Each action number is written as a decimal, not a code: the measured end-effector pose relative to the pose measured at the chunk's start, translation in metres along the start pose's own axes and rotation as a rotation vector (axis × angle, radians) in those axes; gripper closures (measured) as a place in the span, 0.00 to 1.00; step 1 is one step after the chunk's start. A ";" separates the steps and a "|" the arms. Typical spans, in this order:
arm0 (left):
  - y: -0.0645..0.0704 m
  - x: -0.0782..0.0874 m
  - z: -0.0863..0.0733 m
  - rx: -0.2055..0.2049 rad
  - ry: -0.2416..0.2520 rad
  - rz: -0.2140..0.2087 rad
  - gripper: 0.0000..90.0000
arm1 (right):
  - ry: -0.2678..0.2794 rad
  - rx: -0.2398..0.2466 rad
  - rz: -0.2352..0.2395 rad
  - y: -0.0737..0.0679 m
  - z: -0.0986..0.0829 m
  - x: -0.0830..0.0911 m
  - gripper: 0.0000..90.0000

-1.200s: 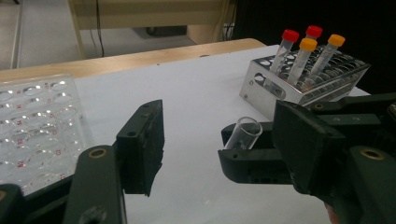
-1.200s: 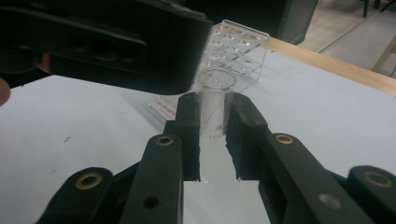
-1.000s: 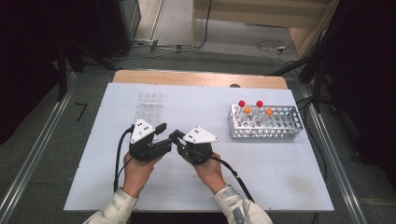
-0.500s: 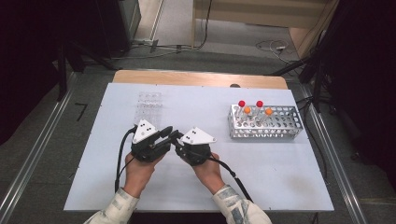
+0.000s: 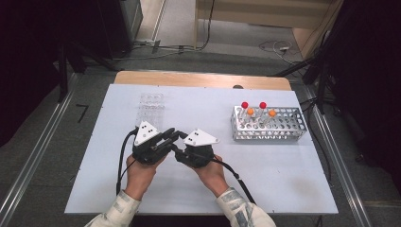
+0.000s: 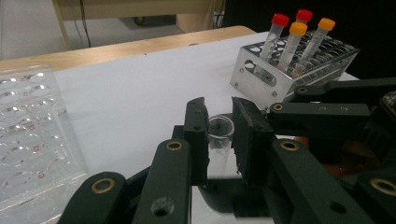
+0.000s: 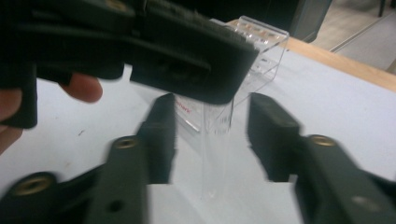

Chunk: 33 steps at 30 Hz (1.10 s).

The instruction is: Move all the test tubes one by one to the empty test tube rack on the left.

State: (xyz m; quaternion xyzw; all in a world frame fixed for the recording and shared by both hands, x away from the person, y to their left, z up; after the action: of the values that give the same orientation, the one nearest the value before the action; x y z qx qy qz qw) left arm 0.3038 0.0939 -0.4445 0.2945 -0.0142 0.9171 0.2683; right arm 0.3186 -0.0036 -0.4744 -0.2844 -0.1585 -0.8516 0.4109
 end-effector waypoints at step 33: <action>-0.028 0.016 0.016 0.073 0.066 0.065 0.86 | -0.050 -0.161 -0.085 0.075 -0.061 0.059 0.17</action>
State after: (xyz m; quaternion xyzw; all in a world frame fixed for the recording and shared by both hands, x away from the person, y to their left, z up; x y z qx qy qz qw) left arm 0.3153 0.1228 -0.4267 0.2733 0.0187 0.9345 0.2275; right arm 0.3269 -0.1161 -0.4837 -0.3308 -0.1117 -0.8708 0.3461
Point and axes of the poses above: each handheld gripper's, and its own axes: x roughly backward along the jaws, z roughly out of its top, y roughly to its right, the point moved 6 cm from there along -x, roughly forward along the jaws, and after that the axes turned 12 degrees about -y, right-handed, at the moved point
